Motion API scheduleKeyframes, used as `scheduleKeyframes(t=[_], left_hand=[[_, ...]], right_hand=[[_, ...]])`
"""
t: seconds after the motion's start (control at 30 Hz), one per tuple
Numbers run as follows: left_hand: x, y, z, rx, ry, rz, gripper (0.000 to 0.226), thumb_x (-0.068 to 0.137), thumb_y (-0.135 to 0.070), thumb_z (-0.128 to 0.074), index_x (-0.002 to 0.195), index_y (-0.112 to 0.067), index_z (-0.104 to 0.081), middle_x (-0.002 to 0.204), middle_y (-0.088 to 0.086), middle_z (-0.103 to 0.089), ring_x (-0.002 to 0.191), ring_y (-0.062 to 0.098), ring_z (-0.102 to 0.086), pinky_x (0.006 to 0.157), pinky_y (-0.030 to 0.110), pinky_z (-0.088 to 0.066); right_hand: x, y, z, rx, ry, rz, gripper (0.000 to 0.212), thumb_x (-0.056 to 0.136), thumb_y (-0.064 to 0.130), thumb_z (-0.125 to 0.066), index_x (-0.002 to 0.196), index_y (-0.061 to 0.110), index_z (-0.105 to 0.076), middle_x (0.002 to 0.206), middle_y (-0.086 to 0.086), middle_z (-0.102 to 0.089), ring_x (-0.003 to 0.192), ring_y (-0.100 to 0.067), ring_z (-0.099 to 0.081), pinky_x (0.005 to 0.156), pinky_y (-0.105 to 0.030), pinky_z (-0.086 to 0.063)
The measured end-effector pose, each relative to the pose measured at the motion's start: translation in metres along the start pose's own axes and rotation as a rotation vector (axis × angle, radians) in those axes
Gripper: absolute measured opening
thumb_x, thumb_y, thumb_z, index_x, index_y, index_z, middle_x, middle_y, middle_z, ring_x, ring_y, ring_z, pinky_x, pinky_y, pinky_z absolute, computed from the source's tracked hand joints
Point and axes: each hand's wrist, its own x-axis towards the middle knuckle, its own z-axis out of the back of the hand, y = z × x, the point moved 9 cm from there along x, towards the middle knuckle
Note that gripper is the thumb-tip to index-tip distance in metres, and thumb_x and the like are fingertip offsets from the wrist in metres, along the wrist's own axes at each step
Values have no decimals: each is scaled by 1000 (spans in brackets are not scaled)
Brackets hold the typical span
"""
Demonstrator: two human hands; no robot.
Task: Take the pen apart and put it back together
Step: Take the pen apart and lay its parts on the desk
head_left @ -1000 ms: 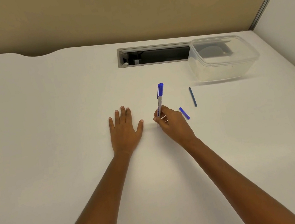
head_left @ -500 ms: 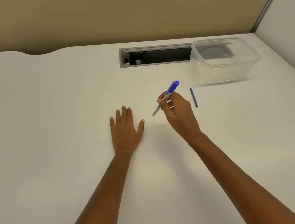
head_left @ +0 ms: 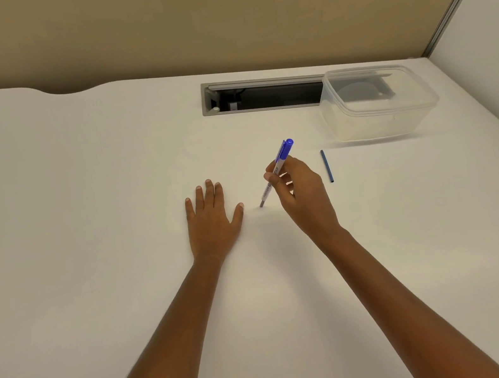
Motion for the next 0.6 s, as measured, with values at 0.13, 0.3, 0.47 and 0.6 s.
scheduleKeyframes(t=[0.13, 0.3, 0.47, 0.6], left_hand=[[0, 0, 1, 8, 0, 0, 62, 94, -44, -31, 144, -11, -17, 156, 7, -13, 144, 23, -10, 116, 42, 0], [1, -1, 0, 5, 9, 2, 62, 94, -45, -30, 144, -11, -16, 156, 7, -12, 144, 23, -9, 117, 42, 0], [0, -1, 2, -1, 7, 1, 62, 94, -44, -31, 144, -11, -18, 156, 7, -14, 144, 23, -10, 116, 42, 0], [1, -1, 2, 4, 5, 1, 62, 94, -44, -32, 144, -11, -18, 156, 7, -14, 144, 23, -10, 116, 42, -1]], right_hand=[[-2, 6, 4, 9, -35, 34, 17, 91, 19, -51, 97, 5, -57, 101, -9, -65, 76, -12, -55, 65, -14, -41], [2, 13, 12, 38, -77, 59, 16, 91, 18, -51, 97, 6, -57, 95, -1, -61, 75, -9, -54, 65, -8, -42], [13, 28, 27, 113, -134, 75, 16, 91, 18, -50, 98, 5, -56, 93, 4, -58, 78, -12, -57, 66, -5, -43], [21, 40, 37, 165, -166, 82, 17, 92, 17, -48, 101, 4, -56, 93, 2, -58, 79, -13, -58, 69, -20, -51]])
